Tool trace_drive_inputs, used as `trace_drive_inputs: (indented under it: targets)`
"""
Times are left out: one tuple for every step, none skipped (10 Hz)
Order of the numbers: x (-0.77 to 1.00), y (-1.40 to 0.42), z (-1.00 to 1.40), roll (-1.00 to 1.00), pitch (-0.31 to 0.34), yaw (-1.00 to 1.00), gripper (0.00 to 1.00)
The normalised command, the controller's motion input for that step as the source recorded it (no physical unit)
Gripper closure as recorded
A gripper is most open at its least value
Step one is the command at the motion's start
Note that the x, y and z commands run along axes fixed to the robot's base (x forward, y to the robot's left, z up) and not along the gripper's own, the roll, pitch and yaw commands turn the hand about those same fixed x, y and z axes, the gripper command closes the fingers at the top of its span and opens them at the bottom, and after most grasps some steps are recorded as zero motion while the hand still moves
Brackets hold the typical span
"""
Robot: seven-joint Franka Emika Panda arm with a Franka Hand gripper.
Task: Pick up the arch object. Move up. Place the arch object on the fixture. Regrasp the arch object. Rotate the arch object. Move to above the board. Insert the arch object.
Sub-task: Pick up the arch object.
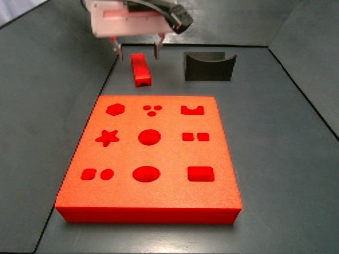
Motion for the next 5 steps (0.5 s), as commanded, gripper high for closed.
trace_drive_inputs:
  targets:
    - [0.03, 0.0, -0.83, -0.05, -0.131, 0.0, 0.0]
    - [0.11, 0.0, -0.66, -0.08, -0.06, 0.0, 0.0]
    - [0.1, 0.0, -0.49, -0.08, -0.016, 0.0, 0.0]
    - [0.0, 0.0, -0.12, -0.02, 0.0, -0.01, 0.0]
    - [0.0, 0.0, 0.0, 0.0, 0.0, 0.0, 0.0]
